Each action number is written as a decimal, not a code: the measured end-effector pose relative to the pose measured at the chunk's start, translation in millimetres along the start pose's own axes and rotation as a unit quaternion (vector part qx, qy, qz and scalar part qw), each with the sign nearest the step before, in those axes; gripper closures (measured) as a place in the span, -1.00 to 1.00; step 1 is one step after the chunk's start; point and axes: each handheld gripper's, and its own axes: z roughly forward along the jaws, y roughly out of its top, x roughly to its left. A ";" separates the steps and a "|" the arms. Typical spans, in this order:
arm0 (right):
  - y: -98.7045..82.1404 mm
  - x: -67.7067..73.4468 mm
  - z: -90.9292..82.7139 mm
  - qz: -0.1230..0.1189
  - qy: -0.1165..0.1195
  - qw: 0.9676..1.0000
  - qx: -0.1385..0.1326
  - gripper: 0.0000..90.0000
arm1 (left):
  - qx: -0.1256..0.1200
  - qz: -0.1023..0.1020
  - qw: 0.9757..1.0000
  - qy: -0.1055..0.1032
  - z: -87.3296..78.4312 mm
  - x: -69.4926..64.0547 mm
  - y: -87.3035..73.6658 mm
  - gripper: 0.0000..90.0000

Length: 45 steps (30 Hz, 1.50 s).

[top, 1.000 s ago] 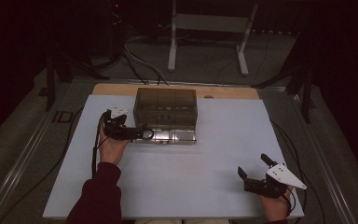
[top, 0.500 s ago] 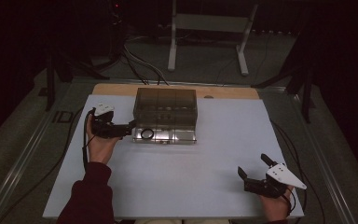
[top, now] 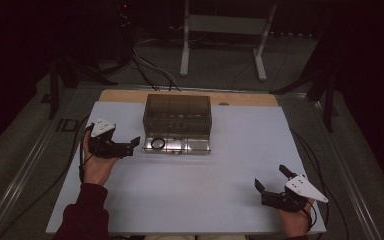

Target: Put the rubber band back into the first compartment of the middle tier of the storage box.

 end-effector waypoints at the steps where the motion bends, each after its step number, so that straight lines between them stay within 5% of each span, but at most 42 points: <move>1: 0.0 0.2 0.2 0.000 0.000 1.000 0.000 -0.97 | -0.001 0.002 1.000 -0.001 -1.7 -0.1 -1.9 -0.99; 9: 0.1 0.6 0.1 0.002 0.003 1.000 0.000 -0.97 | -0.005 0.033 0.999 -0.011 -10.9 -5.1 -19.3 -0.99; 21: 0.3 0.0 -0.7 0.008 0.007 1.000 -0.002 -0.97 | -0.023 0.038 0.999 0.003 -27.3 -5.7 -39.3 -0.99; 36: 0.0 1.8 2.6 0.016 0.022 1.000 0.012 -0.97 | -0.055 0.004 0.998 0.022 -52.5 -9.4 -88.8 -0.99; 45: 2.1 6.3 12.0 0.021 0.037 0.998 0.047 -1.00 | -0.060 0.011 0.998 0.012 -57.9 -20.2 -103.6 -0.99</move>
